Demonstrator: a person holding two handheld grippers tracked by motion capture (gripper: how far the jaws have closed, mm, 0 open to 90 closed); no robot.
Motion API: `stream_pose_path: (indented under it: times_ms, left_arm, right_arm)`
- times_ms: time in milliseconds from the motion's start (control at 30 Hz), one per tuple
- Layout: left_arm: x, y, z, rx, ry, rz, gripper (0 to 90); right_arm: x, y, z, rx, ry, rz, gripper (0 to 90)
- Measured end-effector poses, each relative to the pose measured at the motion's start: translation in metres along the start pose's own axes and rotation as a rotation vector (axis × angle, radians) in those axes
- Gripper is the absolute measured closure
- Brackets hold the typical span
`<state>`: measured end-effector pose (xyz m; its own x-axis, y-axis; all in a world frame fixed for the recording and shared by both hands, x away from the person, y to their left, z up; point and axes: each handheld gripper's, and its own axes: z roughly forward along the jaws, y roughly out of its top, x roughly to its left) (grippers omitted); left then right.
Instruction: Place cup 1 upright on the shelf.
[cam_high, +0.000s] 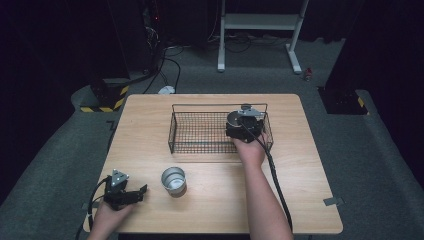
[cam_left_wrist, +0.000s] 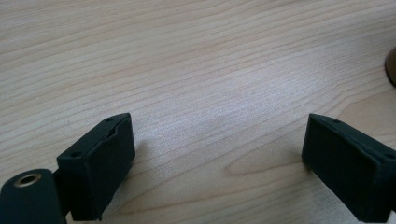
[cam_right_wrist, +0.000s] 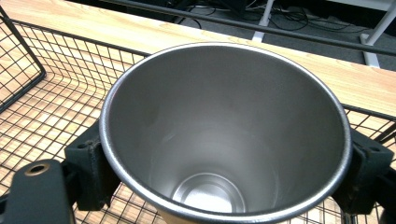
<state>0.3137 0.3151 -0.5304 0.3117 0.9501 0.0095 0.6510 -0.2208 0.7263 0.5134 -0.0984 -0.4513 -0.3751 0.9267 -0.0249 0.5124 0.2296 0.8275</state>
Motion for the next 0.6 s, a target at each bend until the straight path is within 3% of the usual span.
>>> stream_pose_path:
  times_ms: [600]
  left_arm:
    - [0.0,0.0,0.0,0.0,0.0,0.0,9.9]
  right_arm:
    - [0.0018,-0.0025,0.0029,0.013,-0.005,-0.015,13.2]
